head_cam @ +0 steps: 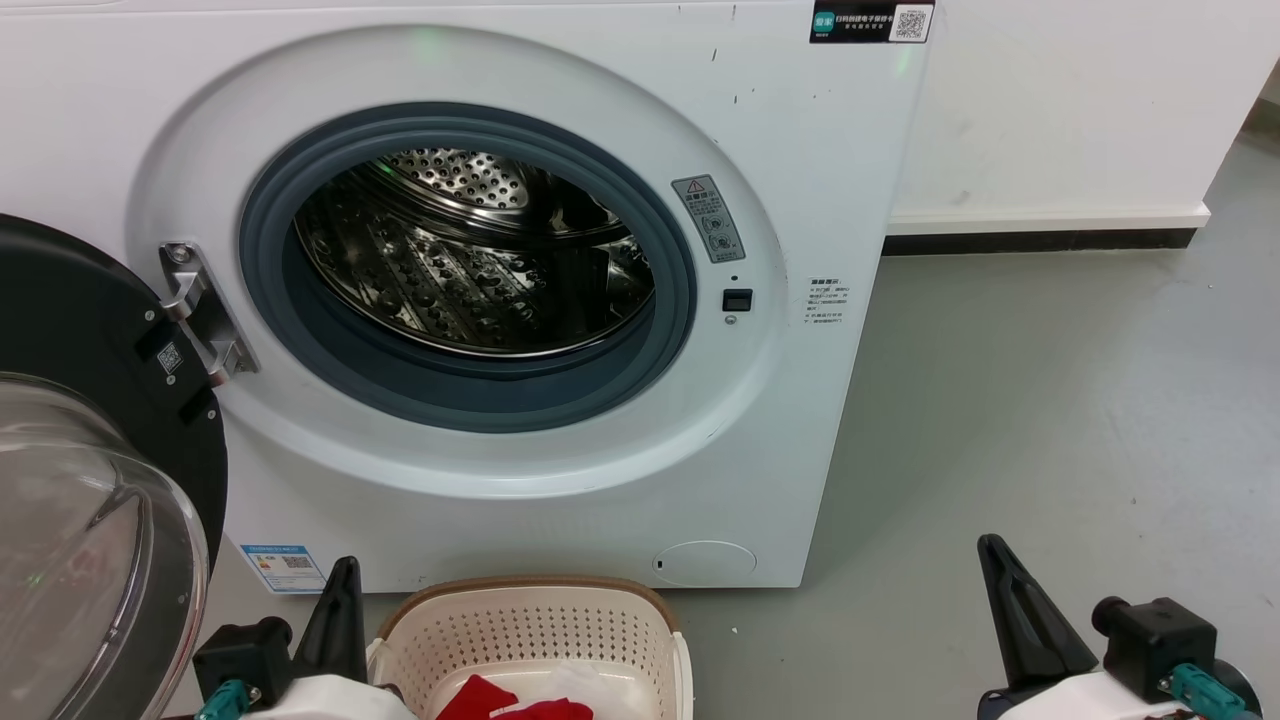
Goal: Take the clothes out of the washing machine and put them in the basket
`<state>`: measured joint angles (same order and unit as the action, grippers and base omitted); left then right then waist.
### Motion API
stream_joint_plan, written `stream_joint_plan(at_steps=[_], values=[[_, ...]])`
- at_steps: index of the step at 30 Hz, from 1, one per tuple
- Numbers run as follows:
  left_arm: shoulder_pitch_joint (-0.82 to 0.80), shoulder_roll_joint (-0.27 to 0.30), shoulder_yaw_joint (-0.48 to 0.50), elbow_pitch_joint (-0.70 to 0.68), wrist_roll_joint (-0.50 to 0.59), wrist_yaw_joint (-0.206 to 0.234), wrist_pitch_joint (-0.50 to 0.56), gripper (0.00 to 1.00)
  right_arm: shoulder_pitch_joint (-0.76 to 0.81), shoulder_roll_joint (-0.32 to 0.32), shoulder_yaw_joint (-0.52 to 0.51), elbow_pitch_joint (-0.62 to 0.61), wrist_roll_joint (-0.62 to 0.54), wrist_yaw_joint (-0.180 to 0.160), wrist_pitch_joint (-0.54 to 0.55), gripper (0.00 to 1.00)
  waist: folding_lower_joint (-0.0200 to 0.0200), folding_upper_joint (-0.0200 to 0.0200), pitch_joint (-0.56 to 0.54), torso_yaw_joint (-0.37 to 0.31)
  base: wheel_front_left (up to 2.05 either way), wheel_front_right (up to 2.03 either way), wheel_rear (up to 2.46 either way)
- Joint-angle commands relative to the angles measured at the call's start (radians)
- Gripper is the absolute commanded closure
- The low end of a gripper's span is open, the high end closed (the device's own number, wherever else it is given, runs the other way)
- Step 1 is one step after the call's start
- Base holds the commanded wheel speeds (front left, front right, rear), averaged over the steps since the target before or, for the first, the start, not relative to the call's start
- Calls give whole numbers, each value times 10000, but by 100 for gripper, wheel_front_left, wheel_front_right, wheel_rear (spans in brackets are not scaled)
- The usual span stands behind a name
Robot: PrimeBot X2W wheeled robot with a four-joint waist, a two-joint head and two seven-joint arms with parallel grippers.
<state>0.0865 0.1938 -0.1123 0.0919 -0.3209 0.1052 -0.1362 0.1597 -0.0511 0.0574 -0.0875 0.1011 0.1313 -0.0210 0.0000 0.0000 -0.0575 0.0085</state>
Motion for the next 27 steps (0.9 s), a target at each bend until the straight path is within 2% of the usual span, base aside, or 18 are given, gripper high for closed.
stream_joint_plan(at_steps=[1, 14, 27], values=[[-274, 0, 146, -83, -463, -112, 75, 100, -183, -59, -33, -44, 624, 0, -23, 100, 0, 0, 8, 0, 0, 0, 0], [-587, -253, 518, 192, -2664, -512, 497, 100, -737, -241, -115, 639, 3407, -2, 64, 100, 0, 0, 72, -11, 0, 0, 0], [-858, -469, 842, 429, -4557, -857, 864, 100, -1113, -332, -232, 1118, 5716, -2, 156, 100, 0, 0, 138, -20, 0, 0, 0]])
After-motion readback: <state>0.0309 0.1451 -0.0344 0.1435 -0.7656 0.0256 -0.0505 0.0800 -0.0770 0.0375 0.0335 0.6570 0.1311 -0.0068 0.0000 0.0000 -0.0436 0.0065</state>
